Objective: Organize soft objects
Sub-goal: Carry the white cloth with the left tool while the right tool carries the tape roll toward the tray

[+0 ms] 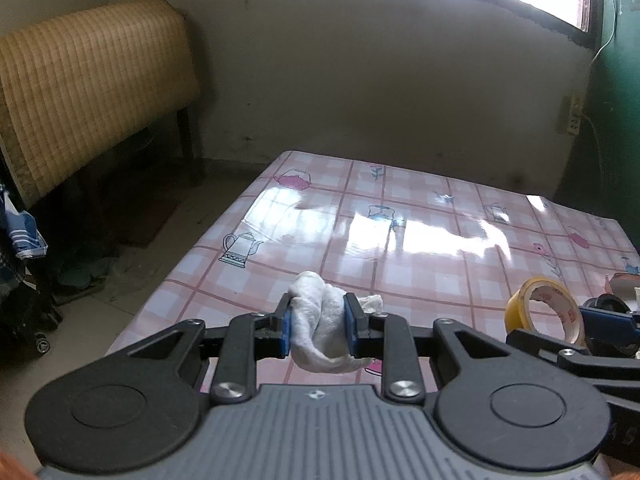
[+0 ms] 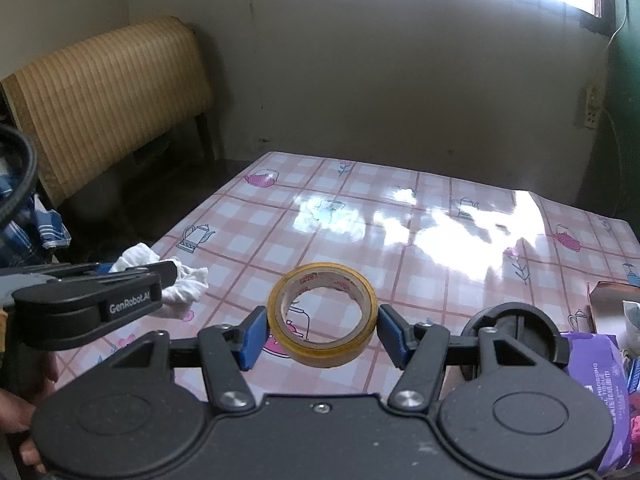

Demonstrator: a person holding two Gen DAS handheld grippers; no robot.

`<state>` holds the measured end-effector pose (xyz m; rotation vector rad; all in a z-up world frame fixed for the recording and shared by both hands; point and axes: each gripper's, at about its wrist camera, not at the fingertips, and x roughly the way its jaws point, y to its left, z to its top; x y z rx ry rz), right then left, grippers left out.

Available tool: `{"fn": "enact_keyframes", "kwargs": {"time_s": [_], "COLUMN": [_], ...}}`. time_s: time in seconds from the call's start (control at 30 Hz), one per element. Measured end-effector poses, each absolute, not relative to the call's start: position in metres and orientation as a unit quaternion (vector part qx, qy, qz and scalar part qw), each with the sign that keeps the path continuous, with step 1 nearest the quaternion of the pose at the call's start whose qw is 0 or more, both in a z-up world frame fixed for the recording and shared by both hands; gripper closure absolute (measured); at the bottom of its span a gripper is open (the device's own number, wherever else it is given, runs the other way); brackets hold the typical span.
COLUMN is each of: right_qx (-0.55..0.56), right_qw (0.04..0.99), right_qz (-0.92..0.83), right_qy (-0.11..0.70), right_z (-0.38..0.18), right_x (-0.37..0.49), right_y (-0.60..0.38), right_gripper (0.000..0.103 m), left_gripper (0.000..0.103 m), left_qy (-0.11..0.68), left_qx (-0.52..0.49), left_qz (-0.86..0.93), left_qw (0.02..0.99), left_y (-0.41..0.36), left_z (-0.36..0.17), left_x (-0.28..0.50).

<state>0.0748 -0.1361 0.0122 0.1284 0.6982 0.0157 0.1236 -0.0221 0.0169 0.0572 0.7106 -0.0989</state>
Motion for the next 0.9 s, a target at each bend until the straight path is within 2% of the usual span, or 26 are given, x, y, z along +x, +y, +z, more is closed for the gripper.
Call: {"fn": "enact_keyframes", "kwargs": {"time_s": [0.9], "right_qx": [0.067], "right_qw": [0.94], "right_qz": [-0.018], "right_qy": [0.335], "right_z": [0.025], "right_x": [0.059], "right_y": [-0.144], "right_gripper": [0.032], "left_gripper": [0.076], "left_qy": [0.341], "left_qx": [0.029], "left_qz": [-0.076], "left_qw": [0.937], "left_y": [-0.042], "left_z": [0.027], "left_x": [0.109]}}
